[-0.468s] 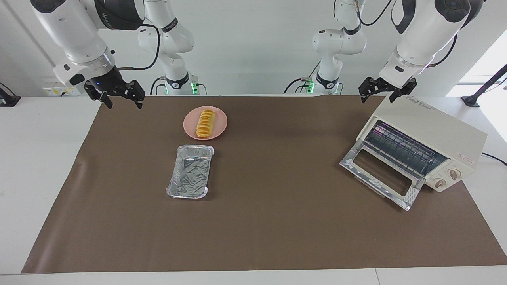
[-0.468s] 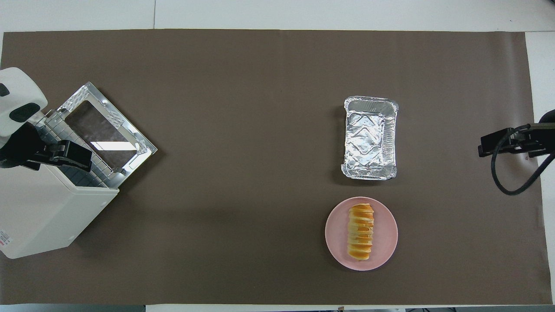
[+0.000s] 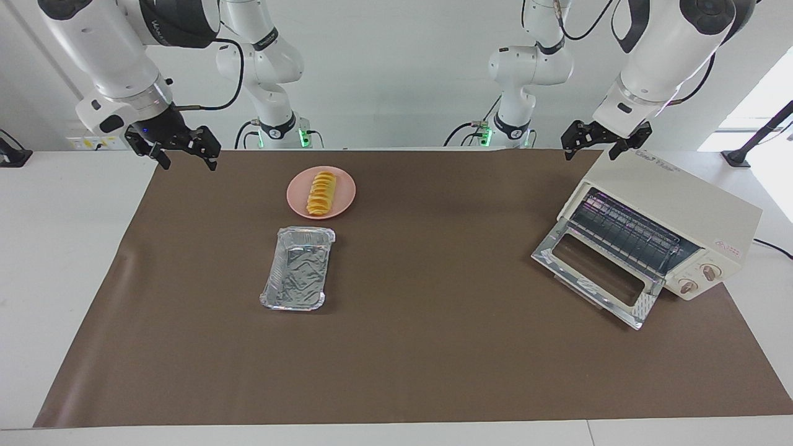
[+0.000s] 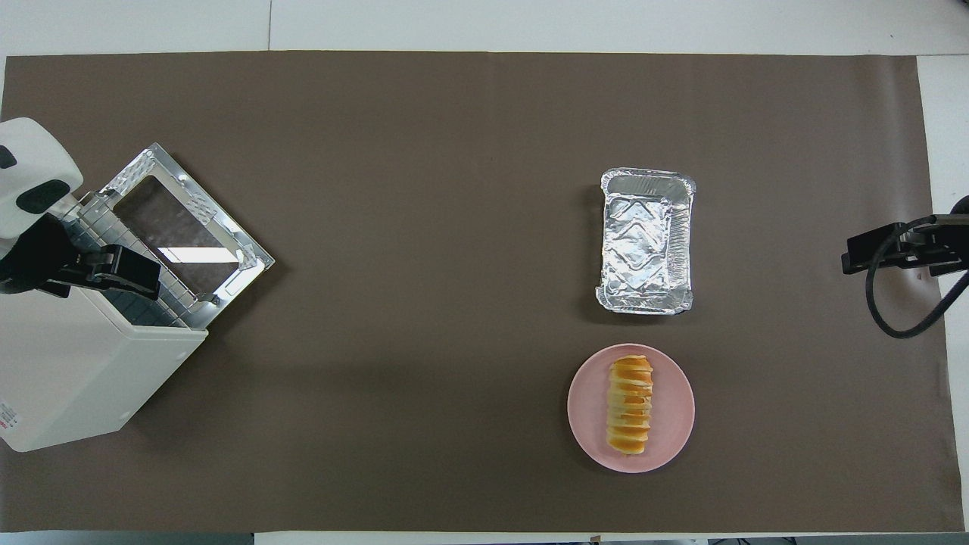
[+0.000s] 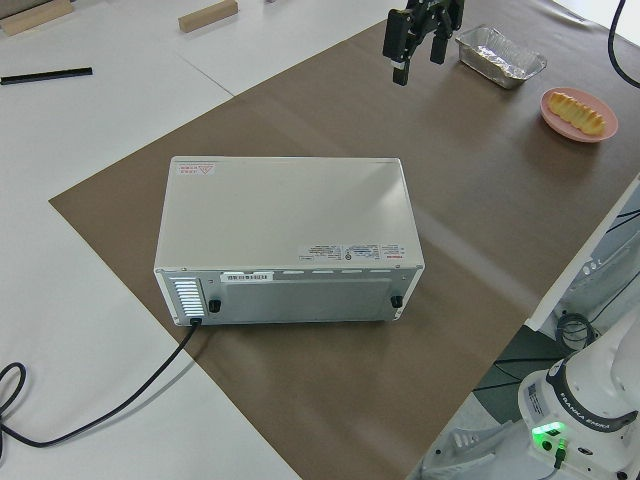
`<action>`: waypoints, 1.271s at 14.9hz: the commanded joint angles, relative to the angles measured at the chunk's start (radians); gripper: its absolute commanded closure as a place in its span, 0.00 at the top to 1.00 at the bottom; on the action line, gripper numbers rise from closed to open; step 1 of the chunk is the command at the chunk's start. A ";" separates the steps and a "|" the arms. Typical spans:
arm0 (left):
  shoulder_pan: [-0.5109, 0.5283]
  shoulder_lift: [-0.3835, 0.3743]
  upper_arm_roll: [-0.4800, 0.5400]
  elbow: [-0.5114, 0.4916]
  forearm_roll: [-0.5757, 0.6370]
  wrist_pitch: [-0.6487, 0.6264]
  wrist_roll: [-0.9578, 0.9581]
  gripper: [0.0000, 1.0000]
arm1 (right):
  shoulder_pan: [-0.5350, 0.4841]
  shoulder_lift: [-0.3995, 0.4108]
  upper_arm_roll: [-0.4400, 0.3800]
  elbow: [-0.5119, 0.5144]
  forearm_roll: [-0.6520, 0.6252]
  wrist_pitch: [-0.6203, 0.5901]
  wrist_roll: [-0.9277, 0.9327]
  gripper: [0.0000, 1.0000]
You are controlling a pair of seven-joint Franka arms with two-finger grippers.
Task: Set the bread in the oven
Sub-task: 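Reach the right gripper toward the bread rolls on the pink plate, then lower the right gripper and grasp the bread rolls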
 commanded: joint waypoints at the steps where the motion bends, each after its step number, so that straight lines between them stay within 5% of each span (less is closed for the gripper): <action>1: 0.011 -0.009 -0.006 -0.002 0.016 0.003 0.003 1.00 | 0.005 -0.062 0.015 -0.121 0.015 0.068 -0.005 1.00; 8: 0.011 -0.009 -0.006 -0.002 0.016 0.003 0.003 1.00 | 0.231 -0.067 0.017 -0.356 0.042 0.277 0.163 1.00; 19: 0.011 -0.009 -0.006 -0.002 0.016 0.003 0.003 1.00 | 0.417 -0.069 0.017 -0.701 0.289 0.576 0.412 1.00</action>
